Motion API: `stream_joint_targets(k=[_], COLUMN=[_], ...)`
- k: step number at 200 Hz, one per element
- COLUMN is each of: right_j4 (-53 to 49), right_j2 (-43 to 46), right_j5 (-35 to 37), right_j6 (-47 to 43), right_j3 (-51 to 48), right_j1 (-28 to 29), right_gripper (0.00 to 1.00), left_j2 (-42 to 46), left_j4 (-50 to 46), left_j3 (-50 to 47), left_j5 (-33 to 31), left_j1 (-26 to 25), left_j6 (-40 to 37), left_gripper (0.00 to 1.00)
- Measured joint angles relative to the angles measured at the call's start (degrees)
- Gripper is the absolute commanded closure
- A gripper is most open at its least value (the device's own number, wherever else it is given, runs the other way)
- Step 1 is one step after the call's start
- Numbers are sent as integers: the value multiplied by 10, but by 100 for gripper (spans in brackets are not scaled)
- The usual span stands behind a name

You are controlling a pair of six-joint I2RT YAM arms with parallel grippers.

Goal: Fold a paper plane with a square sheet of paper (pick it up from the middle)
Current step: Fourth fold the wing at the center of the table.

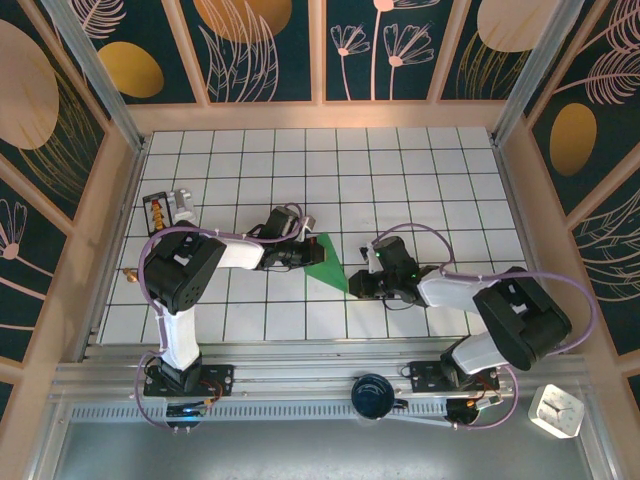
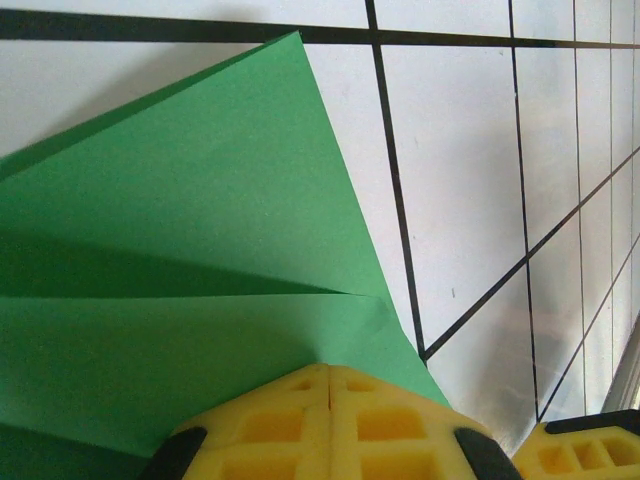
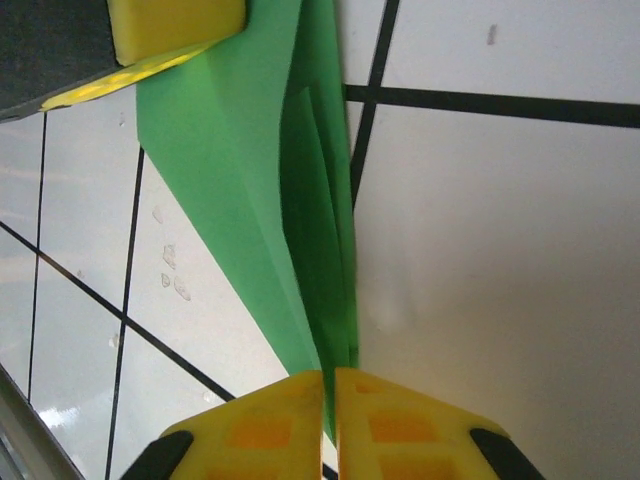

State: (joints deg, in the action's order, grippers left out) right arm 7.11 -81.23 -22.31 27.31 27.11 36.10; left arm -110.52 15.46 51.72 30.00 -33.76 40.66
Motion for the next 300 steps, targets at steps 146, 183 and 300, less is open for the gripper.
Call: stream_joint_targets(k=[146,183,300], right_j4=[-31,-30,-1], right_j2=[-47,-55,-52], right_j5=[-5,-5,-5], right_j6=[-20,-20,-20], right_j3=[55,54,29], right_j1=[11,11,6], right_gripper=[94,95,99], left_j2=[0,0,0], left_j4=[-3,-5,-5], left_j3=[2,2,3], left_j5=[0,0,0], left_j1=[0,0,0], left_j6=[-2,-2,-2], left_gripper=[100,100,100])
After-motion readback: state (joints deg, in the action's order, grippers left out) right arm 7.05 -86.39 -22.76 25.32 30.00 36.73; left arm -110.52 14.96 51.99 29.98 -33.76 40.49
